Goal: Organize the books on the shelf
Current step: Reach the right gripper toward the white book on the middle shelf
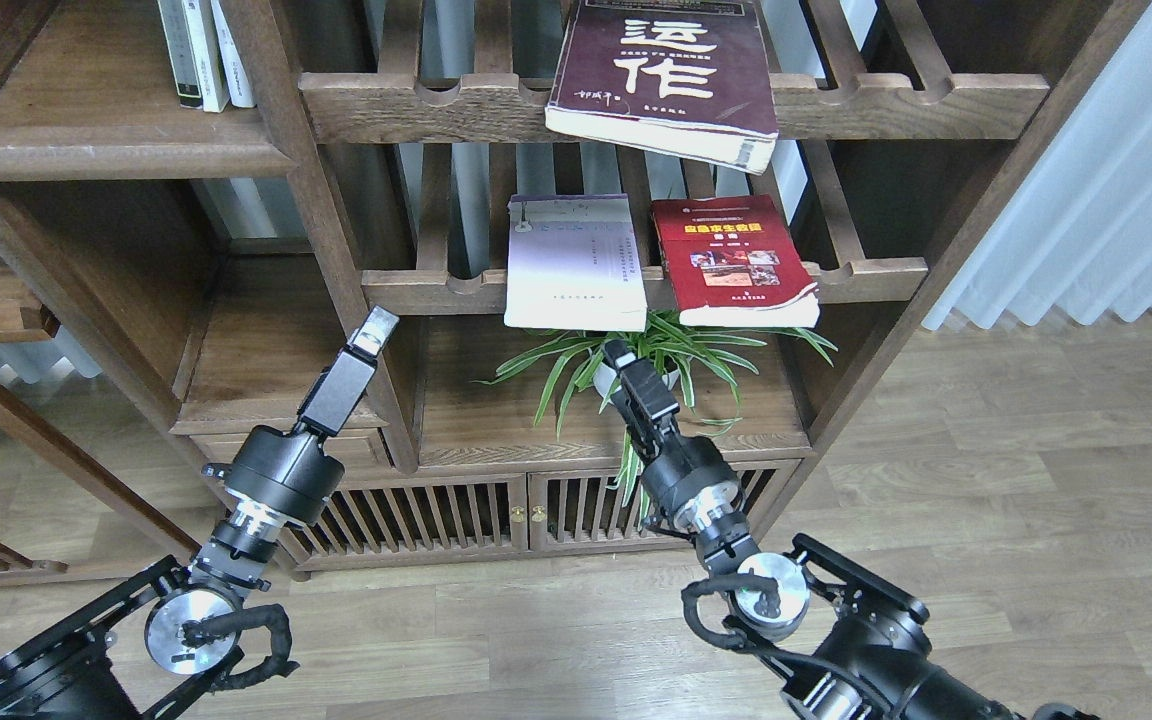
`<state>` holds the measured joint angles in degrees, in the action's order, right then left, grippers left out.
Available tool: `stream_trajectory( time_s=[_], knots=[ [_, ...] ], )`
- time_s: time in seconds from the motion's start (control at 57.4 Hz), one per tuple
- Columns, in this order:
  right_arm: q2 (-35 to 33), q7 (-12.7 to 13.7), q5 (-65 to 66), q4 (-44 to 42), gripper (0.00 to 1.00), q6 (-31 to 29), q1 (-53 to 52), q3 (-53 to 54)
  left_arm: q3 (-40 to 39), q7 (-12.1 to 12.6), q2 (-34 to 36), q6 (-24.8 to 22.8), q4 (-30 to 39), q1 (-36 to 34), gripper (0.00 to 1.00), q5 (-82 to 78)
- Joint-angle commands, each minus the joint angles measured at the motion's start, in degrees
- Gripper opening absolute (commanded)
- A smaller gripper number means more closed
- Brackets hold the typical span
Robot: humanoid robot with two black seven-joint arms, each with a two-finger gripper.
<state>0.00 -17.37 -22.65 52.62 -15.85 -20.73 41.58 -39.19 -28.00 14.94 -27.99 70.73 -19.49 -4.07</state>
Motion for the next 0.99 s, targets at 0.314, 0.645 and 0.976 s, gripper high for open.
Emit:
stream_trajectory(
  time_s=[0.314, 0.645, 0.976],
  knots=[
    [0.0, 3.6, -6.4, -3.5, 0.99, 8.0, -8.1, -0.2, -0.1, 0.0, -2.8, 0.0, -1.7, 0.0, 1.00, -0.1],
    [0.0, 6.6, -12.5, -5.3, 0.98, 16.2, -14.2, -0.2, -0.2, 0.0, -3.2, 0.0, -2.1, -0.3, 1.00, -0.1],
    [0.0, 9.1, -14.3, -8.1, 0.96, 16.7, -16.2, -0.2, -0.4, 0.0, -3.2, 0.0, -2.3, -0.5, 1.00, -0.2]
  ],
)
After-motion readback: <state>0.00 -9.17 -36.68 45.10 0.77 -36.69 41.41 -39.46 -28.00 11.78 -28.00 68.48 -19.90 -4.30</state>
